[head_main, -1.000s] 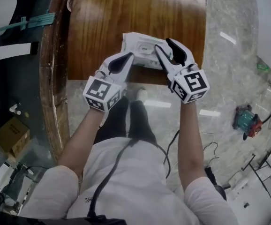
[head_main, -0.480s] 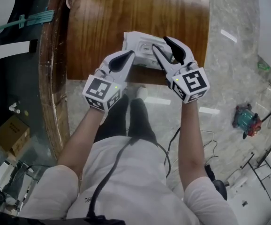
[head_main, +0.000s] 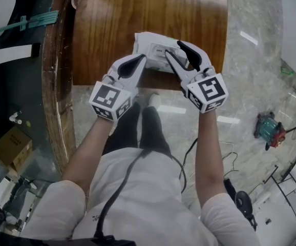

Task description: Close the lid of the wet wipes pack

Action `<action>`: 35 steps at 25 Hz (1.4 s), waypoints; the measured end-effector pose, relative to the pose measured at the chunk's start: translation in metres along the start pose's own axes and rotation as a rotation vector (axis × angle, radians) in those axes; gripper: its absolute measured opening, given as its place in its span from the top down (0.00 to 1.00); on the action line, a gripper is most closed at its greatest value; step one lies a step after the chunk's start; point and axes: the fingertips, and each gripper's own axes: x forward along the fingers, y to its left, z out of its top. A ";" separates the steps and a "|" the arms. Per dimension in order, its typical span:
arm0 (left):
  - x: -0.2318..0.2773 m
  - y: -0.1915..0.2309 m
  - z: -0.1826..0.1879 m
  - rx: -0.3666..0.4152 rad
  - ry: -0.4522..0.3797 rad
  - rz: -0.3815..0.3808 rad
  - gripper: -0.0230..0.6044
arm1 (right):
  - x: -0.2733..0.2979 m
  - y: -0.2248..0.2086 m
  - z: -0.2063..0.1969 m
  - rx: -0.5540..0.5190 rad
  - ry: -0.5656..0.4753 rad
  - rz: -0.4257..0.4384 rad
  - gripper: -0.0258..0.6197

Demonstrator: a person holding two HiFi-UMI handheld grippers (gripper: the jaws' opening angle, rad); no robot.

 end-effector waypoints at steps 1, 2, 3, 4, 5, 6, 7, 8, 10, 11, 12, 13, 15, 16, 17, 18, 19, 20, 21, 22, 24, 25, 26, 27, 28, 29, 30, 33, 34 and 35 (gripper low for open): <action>-0.001 -0.001 0.000 0.001 0.000 0.000 0.96 | -0.001 0.001 0.000 0.000 0.000 0.000 0.69; -0.001 -0.002 0.000 0.001 -0.001 0.000 0.96 | -0.002 0.002 0.000 0.000 0.000 -0.001 0.69; -0.002 -0.003 0.000 0.002 -0.001 0.000 0.96 | -0.002 0.002 -0.001 -0.002 0.002 -0.001 0.69; -0.003 -0.003 0.000 0.002 -0.003 0.000 0.96 | -0.002 0.003 -0.002 -0.006 0.005 -0.001 0.69; -0.004 -0.004 0.001 0.002 -0.005 0.000 0.96 | -0.003 0.005 -0.003 -0.013 0.011 -0.001 0.69; -0.005 -0.004 0.001 0.003 -0.006 0.001 0.96 | -0.003 0.006 -0.004 -0.023 0.018 -0.001 0.69; -0.007 -0.005 0.002 0.003 -0.008 0.001 0.96 | -0.003 0.007 -0.004 -0.032 0.025 -0.001 0.69; -0.008 -0.005 0.002 0.004 -0.009 0.002 0.96 | -0.004 0.009 -0.005 -0.039 0.032 0.000 0.69; -0.011 -0.005 0.002 0.005 -0.010 0.003 0.96 | -0.004 0.012 -0.008 -0.050 0.043 0.003 0.69; -0.011 -0.006 0.001 0.005 -0.011 0.004 0.96 | -0.004 0.013 -0.010 -0.058 0.051 0.004 0.69; -0.012 -0.006 0.001 0.005 -0.012 0.004 0.96 | -0.004 0.014 -0.011 -0.068 0.058 0.004 0.69; -0.013 -0.007 0.001 0.006 -0.013 0.004 0.96 | -0.004 0.015 -0.013 -0.079 0.067 0.004 0.69; -0.015 -0.008 0.001 0.007 -0.016 0.006 0.96 | -0.004 0.017 -0.016 -0.105 0.084 0.002 0.69; -0.016 -0.009 0.001 0.006 -0.018 0.007 0.96 | -0.004 0.019 -0.017 -0.115 0.093 0.003 0.69; -0.017 -0.009 0.002 0.005 -0.019 0.008 0.96 | -0.004 0.020 -0.017 -0.124 0.103 0.005 0.69; -0.017 -0.010 0.002 0.003 -0.020 0.010 0.96 | -0.003 0.023 -0.017 -0.133 0.111 0.010 0.69; -0.018 -0.010 0.002 0.002 -0.021 0.010 0.96 | -0.003 0.025 -0.018 -0.143 0.119 0.014 0.69; -0.018 -0.011 0.002 0.002 -0.022 0.010 0.96 | -0.002 0.026 -0.019 -0.152 0.127 0.017 0.69; -0.018 -0.012 0.003 0.002 -0.024 0.010 0.96 | -0.002 0.027 -0.021 -0.159 0.135 0.019 0.69; -0.019 -0.013 0.003 0.002 -0.025 0.009 0.96 | -0.002 0.028 -0.022 -0.163 0.142 0.021 0.69; -0.020 -0.016 0.002 0.003 -0.026 0.008 0.96 | -0.003 0.032 -0.025 -0.170 0.154 0.026 0.69; -0.021 -0.016 0.002 0.003 -0.025 0.008 0.96 | -0.002 0.034 -0.026 -0.176 0.161 0.029 0.69; -0.022 -0.017 0.002 0.003 -0.025 0.008 0.96 | -0.001 0.037 -0.026 -0.184 0.169 0.033 0.69; -0.023 -0.016 0.002 0.003 -0.024 0.008 0.96 | 0.000 0.039 -0.027 -0.193 0.179 0.038 0.69; -0.024 -0.016 0.001 0.002 -0.023 0.009 0.96 | 0.002 0.041 -0.028 -0.202 0.189 0.043 0.69; -0.024 -0.016 0.001 0.002 -0.022 0.009 0.96 | 0.003 0.042 -0.030 -0.210 0.198 0.046 0.69; -0.024 -0.016 0.001 0.001 -0.021 0.009 0.96 | 0.004 0.043 -0.031 -0.216 0.207 0.049 0.69; -0.026 -0.017 -0.001 0.000 -0.019 0.009 0.96 | 0.006 0.048 -0.034 -0.234 0.233 0.060 0.69; -0.027 -0.017 -0.001 0.000 -0.018 0.009 0.96 | 0.007 0.051 -0.035 -0.243 0.244 0.065 0.69; -0.028 -0.018 -0.001 0.000 -0.018 0.009 0.96 | 0.007 0.053 -0.036 -0.252 0.254 0.069 0.69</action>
